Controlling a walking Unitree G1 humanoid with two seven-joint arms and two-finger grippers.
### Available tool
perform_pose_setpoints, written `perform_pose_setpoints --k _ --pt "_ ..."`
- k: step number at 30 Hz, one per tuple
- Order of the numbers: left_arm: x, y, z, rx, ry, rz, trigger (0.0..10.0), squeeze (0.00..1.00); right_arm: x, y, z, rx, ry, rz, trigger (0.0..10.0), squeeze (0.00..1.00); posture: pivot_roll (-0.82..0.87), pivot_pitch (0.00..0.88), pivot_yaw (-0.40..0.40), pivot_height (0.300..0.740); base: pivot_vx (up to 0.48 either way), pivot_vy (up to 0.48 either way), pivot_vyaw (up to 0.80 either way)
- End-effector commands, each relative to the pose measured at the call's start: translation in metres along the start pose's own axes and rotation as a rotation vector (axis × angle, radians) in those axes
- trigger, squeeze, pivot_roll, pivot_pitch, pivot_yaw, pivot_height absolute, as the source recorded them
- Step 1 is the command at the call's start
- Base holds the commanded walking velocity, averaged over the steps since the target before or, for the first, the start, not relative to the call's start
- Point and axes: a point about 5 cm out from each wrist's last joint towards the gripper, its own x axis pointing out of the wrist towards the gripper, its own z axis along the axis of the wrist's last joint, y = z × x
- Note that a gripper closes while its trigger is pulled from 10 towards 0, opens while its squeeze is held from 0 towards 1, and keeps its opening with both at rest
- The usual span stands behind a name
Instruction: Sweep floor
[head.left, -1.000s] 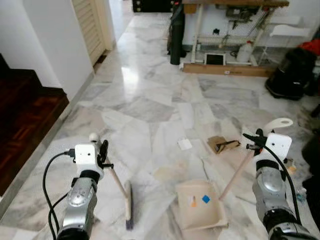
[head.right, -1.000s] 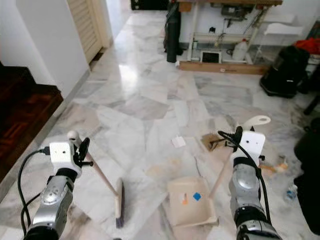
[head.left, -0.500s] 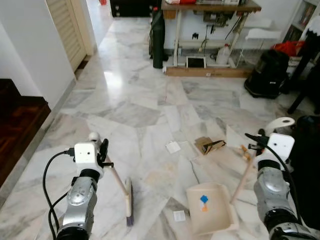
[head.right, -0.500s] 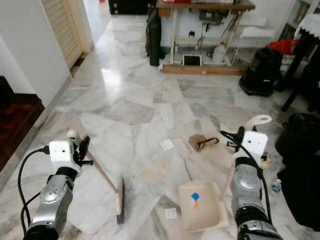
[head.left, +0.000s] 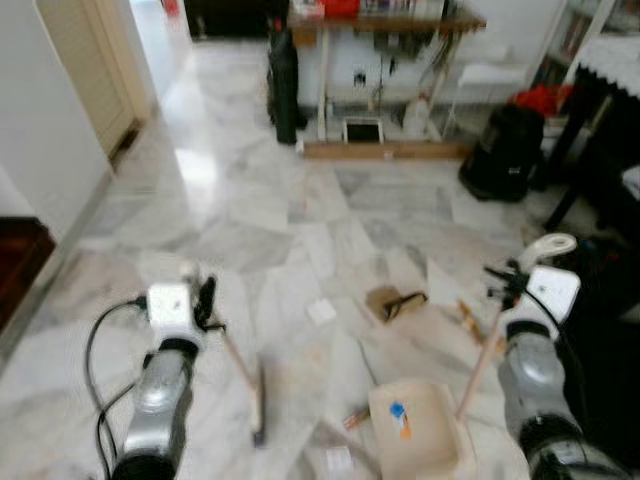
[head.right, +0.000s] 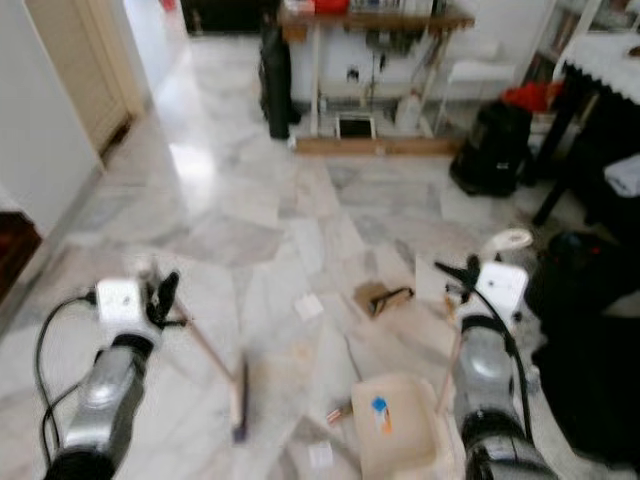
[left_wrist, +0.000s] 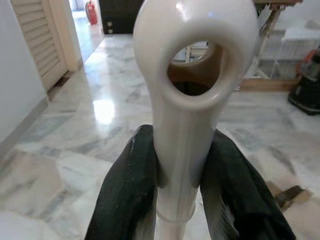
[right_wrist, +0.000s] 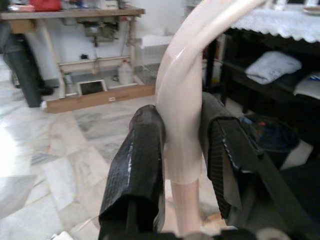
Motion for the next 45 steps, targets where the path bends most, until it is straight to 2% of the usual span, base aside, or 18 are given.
perform_pose_setpoints --k 1,16,25,29,36,39,45 --pt "0.006 -0.007 0.010 -0.002 -0.046 -0.021 10.0 0.00 0.003 -0.005 0.006 0.014 -0.032 -0.018 10.0 0.00 -0.04 0.012 0.009 0.740 0.412 0.000 0.00" --pt "0.006 -0.009 0.009 -0.012 -0.042 -0.031 10.0 0.00 0.003 -0.006 0.007 0.016 -0.035 -0.024 10.0 0.00 -0.04 0.011 0.009 0.740 0.405 0.000 0.00" --pt "0.005 -0.012 0.003 -0.032 -0.016 -0.059 10.0 0.00 0.000 -0.002 0.001 0.017 -0.014 -0.012 10.0 0.00 -0.04 0.010 0.005 0.740 0.000 0.000 0.00" --pt "0.002 -0.010 -0.008 -0.036 0.050 -0.090 10.0 0.00 -0.002 0.002 -0.002 0.018 -0.006 -0.003 10.0 0.00 -0.05 0.010 0.005 0.740 0.000 0.000 0.00" --pt "-0.001 -0.014 -0.027 -0.027 0.190 -0.194 10.0 0.00 -0.007 -0.004 -0.007 0.004 0.002 -0.005 10.0 0.00 -0.07 0.023 0.005 0.740 0.000 0.000 0.00" --pt "-0.003 -0.015 -0.031 -0.021 0.218 -0.225 10.0 0.00 -0.008 -0.005 -0.008 0.000 0.007 -0.005 10.0 0.00 -0.07 0.025 0.002 0.740 0.000 0.000 0.00" --pt "-0.006 -0.018 -0.036 -0.061 0.230 -0.274 10.0 0.00 -0.010 0.001 -0.012 -0.002 0.028 0.012 10.0 0.00 -0.07 0.034 -0.003 0.740 0.000 0.000 0.00"
